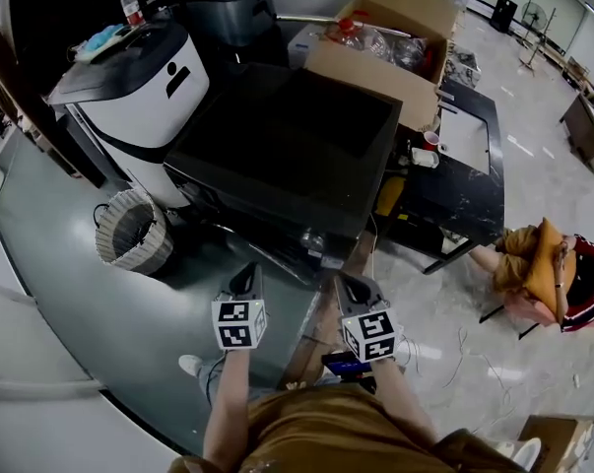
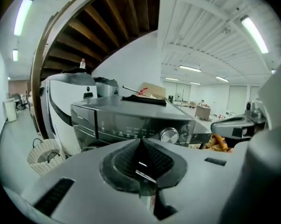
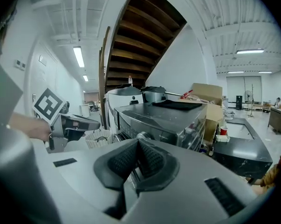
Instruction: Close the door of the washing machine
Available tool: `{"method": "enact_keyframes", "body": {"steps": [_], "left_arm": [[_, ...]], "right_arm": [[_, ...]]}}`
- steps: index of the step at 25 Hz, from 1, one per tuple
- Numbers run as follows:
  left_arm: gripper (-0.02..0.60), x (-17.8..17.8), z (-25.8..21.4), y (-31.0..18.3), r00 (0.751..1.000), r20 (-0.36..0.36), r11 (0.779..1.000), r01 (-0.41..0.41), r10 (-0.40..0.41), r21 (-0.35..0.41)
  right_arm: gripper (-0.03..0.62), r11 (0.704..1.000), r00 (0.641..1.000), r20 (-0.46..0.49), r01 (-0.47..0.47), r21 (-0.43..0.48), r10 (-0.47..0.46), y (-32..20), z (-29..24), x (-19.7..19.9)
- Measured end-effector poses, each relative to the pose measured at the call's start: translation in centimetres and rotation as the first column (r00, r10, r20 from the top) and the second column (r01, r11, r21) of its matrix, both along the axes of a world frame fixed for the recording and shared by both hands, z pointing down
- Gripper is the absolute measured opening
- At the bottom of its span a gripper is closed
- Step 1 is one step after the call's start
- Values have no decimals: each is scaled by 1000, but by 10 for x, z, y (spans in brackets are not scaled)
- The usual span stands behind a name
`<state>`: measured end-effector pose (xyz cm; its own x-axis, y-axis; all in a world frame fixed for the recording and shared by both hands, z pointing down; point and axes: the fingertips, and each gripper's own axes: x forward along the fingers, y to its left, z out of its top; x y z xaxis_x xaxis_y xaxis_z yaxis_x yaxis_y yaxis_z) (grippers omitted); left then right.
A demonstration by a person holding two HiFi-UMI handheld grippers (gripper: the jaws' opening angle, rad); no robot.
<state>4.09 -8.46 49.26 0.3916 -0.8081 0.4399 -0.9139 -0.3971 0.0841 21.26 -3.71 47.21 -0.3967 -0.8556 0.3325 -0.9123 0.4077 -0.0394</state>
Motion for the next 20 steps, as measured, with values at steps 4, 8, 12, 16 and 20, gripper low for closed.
{"method": "enact_keyframes", "body": {"steps": [4, 8, 12, 16, 20], "left_arm": [[35, -22, -31, 9, 996, -68, 997, 61, -58, 46], [35, -33, -57, 15, 990, -107, 990, 98, -87, 105], [34, -39, -67, 15, 986, -143, 987, 106, -88, 118], [34, -39, -67, 14, 983, -160, 987, 109, -90, 116], [34, -36, -63, 13, 982, -167, 989, 104, -85, 106]], "right_arm": [[12, 998, 1000, -7, 20, 64, -19, -4, -18, -15], [12, 994, 1000, -12, 24, 107, -23, -7, -32, -20], [12, 994, 999, -5, 34, 107, -34, -7, -34, -26], [12, 994, 999, -11, 38, 104, -37, -4, -32, -27], [12, 995, 1000, -12, 21, 101, -20, -5, -30, -19]]}}
